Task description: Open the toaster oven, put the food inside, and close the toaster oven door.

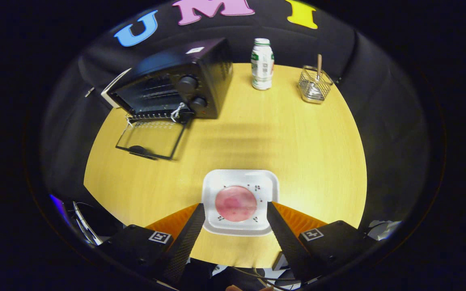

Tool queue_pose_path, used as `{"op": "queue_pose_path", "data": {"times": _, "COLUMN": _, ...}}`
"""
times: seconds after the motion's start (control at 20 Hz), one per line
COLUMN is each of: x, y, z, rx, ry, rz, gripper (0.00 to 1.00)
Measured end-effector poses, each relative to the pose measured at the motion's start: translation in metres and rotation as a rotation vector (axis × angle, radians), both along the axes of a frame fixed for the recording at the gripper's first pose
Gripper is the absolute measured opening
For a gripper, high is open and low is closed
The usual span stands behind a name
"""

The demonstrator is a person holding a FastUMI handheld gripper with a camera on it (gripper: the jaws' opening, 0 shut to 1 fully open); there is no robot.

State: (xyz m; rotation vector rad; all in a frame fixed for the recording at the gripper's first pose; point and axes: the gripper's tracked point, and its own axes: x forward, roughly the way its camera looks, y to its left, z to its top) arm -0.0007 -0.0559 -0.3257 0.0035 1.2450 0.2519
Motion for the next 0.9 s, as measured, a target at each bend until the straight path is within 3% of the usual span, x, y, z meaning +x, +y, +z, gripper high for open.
{"op": "queue_pose_path", "data": {"times": 0.25, "x": 0.001, "y": -0.044, "z": -0.048, "rx": -0.061, "ry": 0.121, "rz": -0.003, "gripper": 0.93}}
{"op": "queue_pose_path", "data": {"times": 0.4, "x": -0.001, "y": -0.055, "z": -0.072, "rx": -0.083, "ry": 0.171, "rz": 0.001, "gripper": 0.68}}
{"op": "queue_pose_path", "data": {"times": 0.5, "x": 0.000, "y": -0.055, "z": -0.084, "rx": -0.069, "ry": 0.196, "rz": -0.005, "gripper": 0.58}}
{"op": "queue_pose_path", "data": {"times": 0.65, "x": 0.000, "y": -0.050, "z": -0.096, "rx": -0.049, "ry": 0.212, "rz": 0.016, "gripper": 0.58}}
{"op": "queue_pose_path", "data": {"times": 0.75, "x": -0.005, "y": -0.052, "z": -0.098, "rx": -0.049, "ry": 0.235, "rz": 0.033, "gripper": 0.23}}
{"op": "queue_pose_path", "data": {"times": 0.85, "x": -0.007, "y": -0.048, "z": -0.104, "rx": -0.043, "ry": 0.227, "rz": 0.038, "gripper": 0.25}}
{"op": "queue_pose_path", "data": {"times": 0.9, "x": -0.002, "y": -0.049, "z": -0.091, "rx": -0.031, "ry": 0.219, "rz": 0.028, "gripper": 0.20}}
